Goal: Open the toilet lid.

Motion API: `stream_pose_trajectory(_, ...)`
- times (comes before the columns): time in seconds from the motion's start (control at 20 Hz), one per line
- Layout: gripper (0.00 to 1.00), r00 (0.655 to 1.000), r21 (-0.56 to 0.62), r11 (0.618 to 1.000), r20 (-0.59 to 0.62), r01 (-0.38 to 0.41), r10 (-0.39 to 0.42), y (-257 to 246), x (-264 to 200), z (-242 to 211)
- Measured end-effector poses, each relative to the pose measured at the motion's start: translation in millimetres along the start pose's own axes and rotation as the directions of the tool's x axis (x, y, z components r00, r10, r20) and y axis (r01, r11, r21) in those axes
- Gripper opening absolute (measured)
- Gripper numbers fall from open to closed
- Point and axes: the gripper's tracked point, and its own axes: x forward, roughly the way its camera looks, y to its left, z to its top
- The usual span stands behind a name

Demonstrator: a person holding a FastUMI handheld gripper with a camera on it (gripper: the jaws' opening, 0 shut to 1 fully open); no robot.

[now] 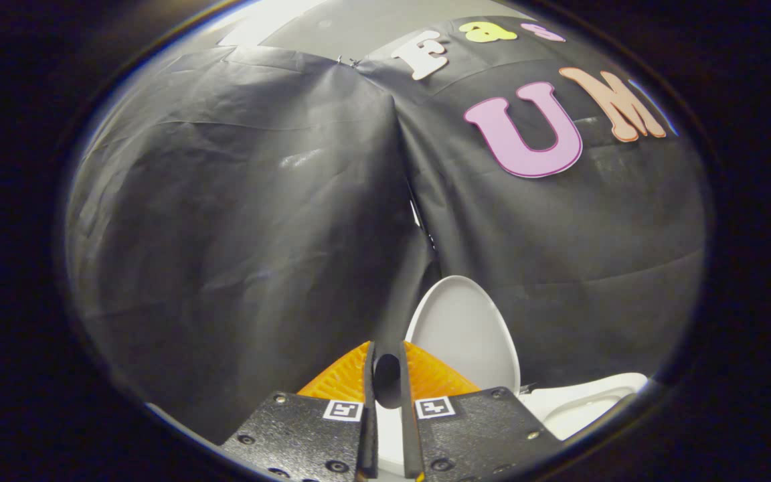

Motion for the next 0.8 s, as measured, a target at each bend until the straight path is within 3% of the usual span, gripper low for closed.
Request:
stream_pose_trajectory(0.6,0.41,0.997,-0.059,0.997,-0.055,-0.054,0.051,-2.8,7.1,-7.6)
stream_pose_trajectory(0.8,0.41,0.997,-0.075,0.996,-0.059,-0.050,0.046,-5.7,4.2,-3.6)
